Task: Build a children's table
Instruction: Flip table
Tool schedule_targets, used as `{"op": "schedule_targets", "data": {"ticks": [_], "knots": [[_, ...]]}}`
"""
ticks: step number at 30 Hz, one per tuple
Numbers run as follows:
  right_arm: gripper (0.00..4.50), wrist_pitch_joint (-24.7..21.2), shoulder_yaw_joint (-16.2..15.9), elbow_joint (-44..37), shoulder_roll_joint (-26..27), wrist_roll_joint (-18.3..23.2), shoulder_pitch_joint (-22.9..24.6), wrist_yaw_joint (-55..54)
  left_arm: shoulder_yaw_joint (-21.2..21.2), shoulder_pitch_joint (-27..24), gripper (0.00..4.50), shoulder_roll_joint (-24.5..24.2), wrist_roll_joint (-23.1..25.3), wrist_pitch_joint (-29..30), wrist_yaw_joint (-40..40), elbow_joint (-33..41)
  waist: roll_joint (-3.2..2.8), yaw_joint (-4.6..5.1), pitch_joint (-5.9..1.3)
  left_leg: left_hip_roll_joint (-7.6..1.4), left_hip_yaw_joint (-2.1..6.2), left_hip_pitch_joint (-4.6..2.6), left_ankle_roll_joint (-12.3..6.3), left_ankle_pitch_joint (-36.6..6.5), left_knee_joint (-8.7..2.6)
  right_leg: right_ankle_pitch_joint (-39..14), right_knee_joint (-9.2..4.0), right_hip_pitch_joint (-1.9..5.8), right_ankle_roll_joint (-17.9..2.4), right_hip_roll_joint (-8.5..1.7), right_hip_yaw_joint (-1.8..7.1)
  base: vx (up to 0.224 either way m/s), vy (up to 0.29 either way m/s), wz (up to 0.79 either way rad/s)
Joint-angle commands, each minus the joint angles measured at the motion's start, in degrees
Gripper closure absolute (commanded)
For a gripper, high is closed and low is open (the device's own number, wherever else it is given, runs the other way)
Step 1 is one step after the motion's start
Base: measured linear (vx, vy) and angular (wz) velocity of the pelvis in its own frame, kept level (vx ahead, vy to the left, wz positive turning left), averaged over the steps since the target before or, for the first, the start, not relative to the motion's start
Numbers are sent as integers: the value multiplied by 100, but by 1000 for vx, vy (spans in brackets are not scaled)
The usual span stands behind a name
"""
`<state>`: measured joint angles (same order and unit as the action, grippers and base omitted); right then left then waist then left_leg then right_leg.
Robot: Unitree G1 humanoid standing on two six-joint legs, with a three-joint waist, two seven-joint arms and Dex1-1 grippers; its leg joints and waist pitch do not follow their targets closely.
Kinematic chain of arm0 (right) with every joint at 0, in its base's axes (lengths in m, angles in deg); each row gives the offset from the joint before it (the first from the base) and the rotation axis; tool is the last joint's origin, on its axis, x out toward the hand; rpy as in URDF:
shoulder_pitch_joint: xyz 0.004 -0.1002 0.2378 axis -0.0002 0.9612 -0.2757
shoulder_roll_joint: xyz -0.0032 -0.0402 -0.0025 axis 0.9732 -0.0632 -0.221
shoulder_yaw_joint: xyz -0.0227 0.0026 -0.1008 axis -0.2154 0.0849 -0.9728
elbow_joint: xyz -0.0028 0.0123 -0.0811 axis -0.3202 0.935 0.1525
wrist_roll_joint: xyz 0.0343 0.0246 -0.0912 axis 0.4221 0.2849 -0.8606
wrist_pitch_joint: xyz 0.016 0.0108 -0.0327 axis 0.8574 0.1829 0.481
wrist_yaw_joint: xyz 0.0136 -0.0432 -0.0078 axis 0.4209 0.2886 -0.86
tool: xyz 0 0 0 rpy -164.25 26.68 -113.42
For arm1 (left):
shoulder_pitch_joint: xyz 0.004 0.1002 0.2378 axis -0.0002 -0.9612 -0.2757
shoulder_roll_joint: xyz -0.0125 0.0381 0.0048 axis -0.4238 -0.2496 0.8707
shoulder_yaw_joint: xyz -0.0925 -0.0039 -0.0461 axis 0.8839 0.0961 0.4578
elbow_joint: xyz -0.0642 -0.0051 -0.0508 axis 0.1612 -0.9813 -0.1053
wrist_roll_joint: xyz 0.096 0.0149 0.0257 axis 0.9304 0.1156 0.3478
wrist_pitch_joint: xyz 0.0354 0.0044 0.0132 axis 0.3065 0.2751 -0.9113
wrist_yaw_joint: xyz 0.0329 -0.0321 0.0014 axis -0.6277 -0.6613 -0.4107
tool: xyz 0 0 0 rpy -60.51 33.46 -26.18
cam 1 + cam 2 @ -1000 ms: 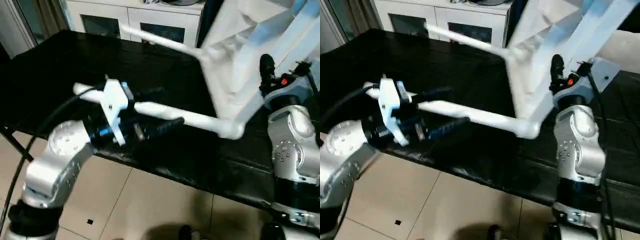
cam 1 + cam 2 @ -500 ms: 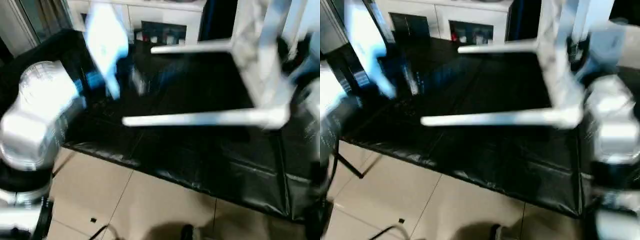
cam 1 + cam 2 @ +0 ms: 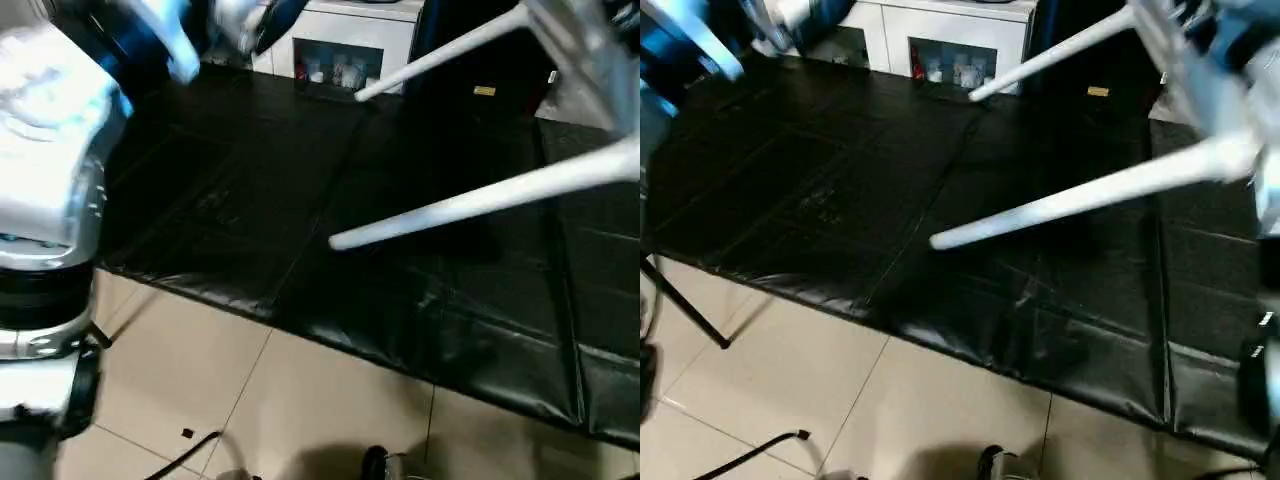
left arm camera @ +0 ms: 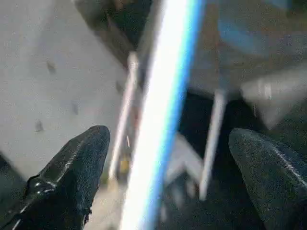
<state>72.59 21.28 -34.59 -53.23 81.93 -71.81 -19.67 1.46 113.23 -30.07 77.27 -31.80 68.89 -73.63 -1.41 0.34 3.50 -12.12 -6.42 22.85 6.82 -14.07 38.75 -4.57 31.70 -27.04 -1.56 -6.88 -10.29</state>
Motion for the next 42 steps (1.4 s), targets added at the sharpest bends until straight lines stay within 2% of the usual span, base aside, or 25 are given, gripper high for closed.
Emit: {"op": "schedule_targets", "data": {"ticks": [1,2,5,7,9,11,14,16,17,18,20,21,23,24,25,29,31,32,33,35,36,39,40,41,42], "knots": [[262,427,-612,55,-235,-661,-227,519,-243,-113,0,-3,243,55,37,-251,155,37,-462,147,-220,-42,-470,-1351,-355,-3714,-449,450,539,29,-48,0,0,0],[262,578,-746,251,-266,-778,-426,645,-326,-155,0,33,400,-50,-33,-442,152,91,-442,138,-187,40,-470,-1431,-374,-3754,-445,510,513,28,-79,0,0,0],[262,809,-933,466,-320,-945,-661,826,-382,-131,0,138,497,-166,-136,-653,121,109,-467,118,-165,14,-470,-1494,-375,-3678,-440,510,438,-27,-76,0,0,0],[262,966,-1144,757,-339,-1080,-993,1159,-396,-70,0,329,435,-222,-185,-866,136,100,-458,106,-168,-2,-471,-1511,-376,-3629,-414,492,246,-52,-48,0,0,0],[262,1260,-1537,1325,-302,-1416,-1639,1594,-349,-31,0,624,300,-216,-307,-1160,116,98,-464,111,-160,26,-489,-1569,-371,-3612,-370,513,150,-73,-35,0,0,0],[262,1391,-1758,1659,-260,-1667,-2011,1815,-324,-39,0,701,253,-151,-333,-1207,130,127,-467,92,-133,90,-508,-1624,-384,-3582,-328,539,117,-74,-19,0,0,0],[262,1638,-2015,2147,-140,-1894,-2515,2100,-248,-61,0,879,226,-85,-427,-1317,115,146,-450,54,-121,109,-472,-1588,-415,-3484,-286,538,-20,-116,53,0,0,0],[262,1862,-2193,2383,-32,-2080,-2803,2239,-278,-73,0,947,303,-115,-471,-1373,164,133,-488,39,-138,117,-475,-1347,-407,-3194,-221,536,-232,-120,100,0,0,0],[262,1949,-2253,2474,34,-2114,-2902,2310,-236,-96,0,1032,238,-92,-482,-1391,173,128,-484,41,-144,140,-483,-1244,-406,-3076,-191,541,-309,-112,120,0,0,0],[262,2003,-2304,2526,111,-2107,-2973,2435,-213,-145,0,1116,197,-89,-507,-1382,230,104,-483,37,-170,139,-504,-1085,-397,-2946,-156,522,-427,-111,163,0,0,0],[262,2024,-2318,2547,139,-2096,-2992,2475,-216,-166,0,1140,191,-89,-518,-1372,189,62,-471,22,-197,64,-520,-1085,-387,-2932,-137,467,-589,-107,215,0,0,0],[262,1987,-2358,2387,300,-1896,-2901,2840,-248,-405,0,1442,34,32,-621,-1188,240,67,-485,-23,-205,134,-596,-696,-406,-2419,-31,547,-815,-104,251,0,0,0],[262,1955,-2335,2253,342,-1792,-2786,3009,-262,-546,0,1625,-85,170,-676,-1055,250,31,-489,-37,-214,121,-625,-479,-403,-2125,6,544,-936,-98,283,0,0,0],[227,1961,-2331,2247,346,-1781,-2774,3032,-265,-566,0,1651,-99,194,-683,-1034,238,11,-500,-44,-209,114,-673,-337,-404,-1909,56,561,-1063,-99,302,0,0,0],[206,1962,-2339,2204,350,-1757,-2719,3120,-283,-614,0,1687,-109,221,-682,-985,270,3,-500,-29,-229,93,-705,-402,-394,-1904,57,541,-1099,-88,317,0,0,0],[181,1898,-2293,1987,383,-1598,-2488,3446,-373,-800,0,1693,19,282,-720,-947,282,6,-461,-35,-225,101,-647,-712,-422,-2235,3,577,-949,-98,308,0,0,0],[152,1827,-2221,1844,374,-1500,-2395,3633,-331,-828,0,1713,65,301,-782,-1010,321,37,-431,2,-227,88,-470,-1155,-419,-2949,-67,559,-577,-76,268,0,0,0],[142,1716,-2151,1697,361,-1363,-2319,3759,-334,-835,0,1696,100,298,-787,-1030,313,44,-424,11,-222,83,-437,-1224,-410,-3133,-96,547,-457,-77,250,0,0,0],[136,1402,-1963,1241,294,-1005,-2102,4099,-324,-849,0,1651,193,295,-813,-1097,311,61,-416,39,-232,55,-425,-1300,-404,-3346,-183,545,-241,-44,220,0,0,0],[118,1255,-1840,1008,220,-856,-2002,4230,-314,-844,0,1626,217,295,-840,-1152,300,70,-413,22,-203,53,-388,-1355,-410,-3461,-198,539,-136,-47,194,0,0,0],[108,1099,-1705,855,180,-673,-1933,4350,-315,-838,0,1596,229,284,-831,-1197,245,85,-413,30,-199,23,-377,-1481,-411,-3503,-244,525,-90,-29,172,0,0,0],[80,1032,-1459,729,64,-567,-1923,4378,-311,-807,0,1529,294,199,-833,-1324,176,103,-424,27,-161,17,-382,-1608,-426,-3438,-247,544,-78,-20,120,0,0,0],[71,1105,-1315,820,16,-554,-1994,4308,-279,-773,0,1512,316,157,-850,-1408,155,125,-418,42,-155,13,-364,-1718,-415,-3558,-279,537,-40,-15,84,0,0,0],[62,1139,-1185,903,-1,-505,-2048,4247,-253,-744,0,1492,337,126,-864,-1477,176,144,-425,51,-159,6,-358,-1766,-407,-3615,-307,537,-2,-2,66,0,0,0],[54,1247,-1039,952,-8,-387,-2062,4227,-243,-716,0,1445,373,98,-854,-1540,148,159,-429,65,-158,-21,-351,-1829,-393,-3676,-349,526,47,2,28,0,0,0]]}}
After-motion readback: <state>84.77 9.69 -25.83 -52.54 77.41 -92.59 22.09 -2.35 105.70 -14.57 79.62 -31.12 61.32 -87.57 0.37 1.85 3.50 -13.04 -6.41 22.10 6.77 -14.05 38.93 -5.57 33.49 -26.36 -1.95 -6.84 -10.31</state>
